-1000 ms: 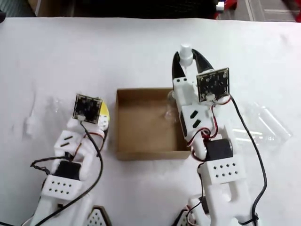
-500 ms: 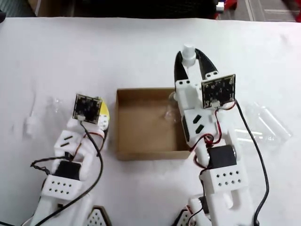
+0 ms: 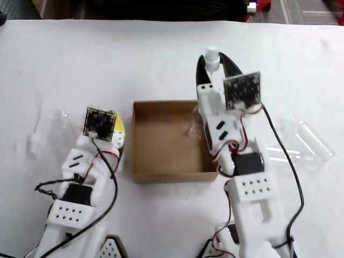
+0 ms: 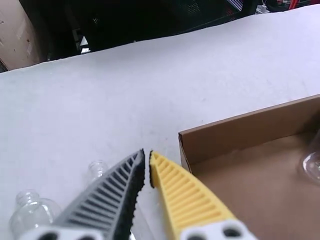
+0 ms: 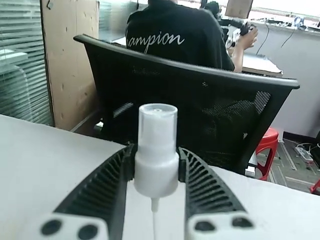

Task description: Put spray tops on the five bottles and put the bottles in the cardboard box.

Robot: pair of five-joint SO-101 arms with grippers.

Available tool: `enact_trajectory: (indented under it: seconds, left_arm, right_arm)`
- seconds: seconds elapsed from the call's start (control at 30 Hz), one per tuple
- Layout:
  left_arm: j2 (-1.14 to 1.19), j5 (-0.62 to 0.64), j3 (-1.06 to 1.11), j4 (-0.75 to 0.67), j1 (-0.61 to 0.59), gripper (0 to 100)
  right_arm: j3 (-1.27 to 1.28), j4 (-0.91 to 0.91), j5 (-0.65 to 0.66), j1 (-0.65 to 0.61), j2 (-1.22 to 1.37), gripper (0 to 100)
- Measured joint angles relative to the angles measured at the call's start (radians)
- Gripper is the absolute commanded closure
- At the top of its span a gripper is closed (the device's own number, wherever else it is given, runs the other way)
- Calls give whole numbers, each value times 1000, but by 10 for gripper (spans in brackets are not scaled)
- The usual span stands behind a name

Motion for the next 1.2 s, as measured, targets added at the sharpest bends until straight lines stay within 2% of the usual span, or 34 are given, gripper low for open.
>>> enact_trajectory:
  seconds: [0.53, 0.73, 1.2]
  left_arm:
    - [0, 0, 0, 0, 0, 975]
    - [0, 0, 0, 0, 0, 975]
    - [0, 0, 0, 0, 0, 974]
  right_arm:
    - [2, 114, 0, -2, 8, 982]
    - [103, 115, 0, -2, -58, 981]
    - [279, -40, -2, -25, -118, 981]
